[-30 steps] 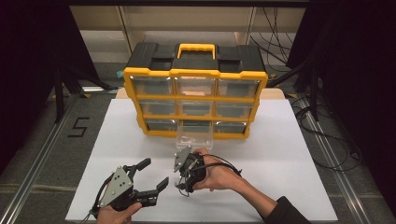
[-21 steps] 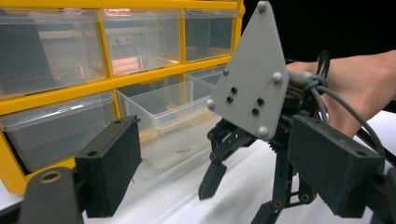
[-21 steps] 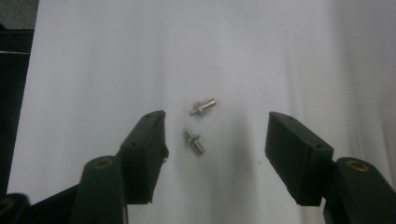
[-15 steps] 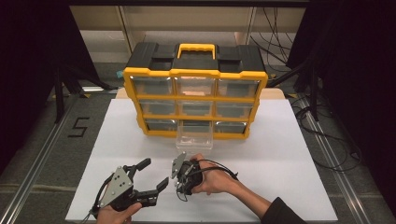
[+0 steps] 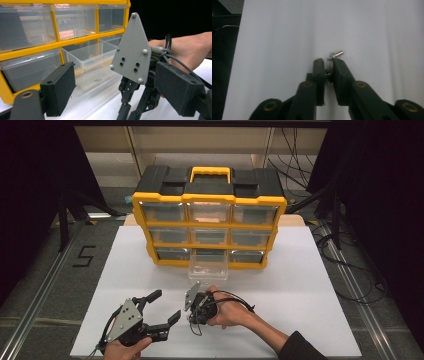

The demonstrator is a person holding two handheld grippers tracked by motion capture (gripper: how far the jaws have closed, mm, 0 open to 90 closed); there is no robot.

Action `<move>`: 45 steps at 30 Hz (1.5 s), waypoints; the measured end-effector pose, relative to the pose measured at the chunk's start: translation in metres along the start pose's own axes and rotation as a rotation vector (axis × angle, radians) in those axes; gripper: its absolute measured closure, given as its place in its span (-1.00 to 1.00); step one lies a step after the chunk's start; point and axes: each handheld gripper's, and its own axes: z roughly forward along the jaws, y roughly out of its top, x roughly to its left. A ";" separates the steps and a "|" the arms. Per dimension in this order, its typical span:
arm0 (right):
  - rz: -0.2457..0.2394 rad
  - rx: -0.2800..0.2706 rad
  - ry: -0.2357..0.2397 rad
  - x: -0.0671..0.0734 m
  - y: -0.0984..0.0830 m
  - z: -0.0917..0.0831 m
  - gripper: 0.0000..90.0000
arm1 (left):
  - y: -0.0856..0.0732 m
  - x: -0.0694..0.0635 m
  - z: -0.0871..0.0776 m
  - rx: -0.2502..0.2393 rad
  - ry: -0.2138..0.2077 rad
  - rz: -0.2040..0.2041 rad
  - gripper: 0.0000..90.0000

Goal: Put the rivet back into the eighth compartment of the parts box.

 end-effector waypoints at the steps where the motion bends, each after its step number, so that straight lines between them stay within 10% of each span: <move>1: 0.027 0.020 0.003 0.002 0.000 -0.001 0.84 | 0.000 0.000 0.000 0.000 0.000 0.001 -0.61; 14: -0.056 -0.087 -0.061 -0.007 0.005 -0.031 0.86 | 0.001 0.000 -0.001 0.007 0.006 0.007 -0.61; 45: 0.013 -0.406 -0.285 -0.032 -0.001 -0.136 0.85 | -0.001 -0.001 -0.001 0.017 0.017 -0.027 -0.61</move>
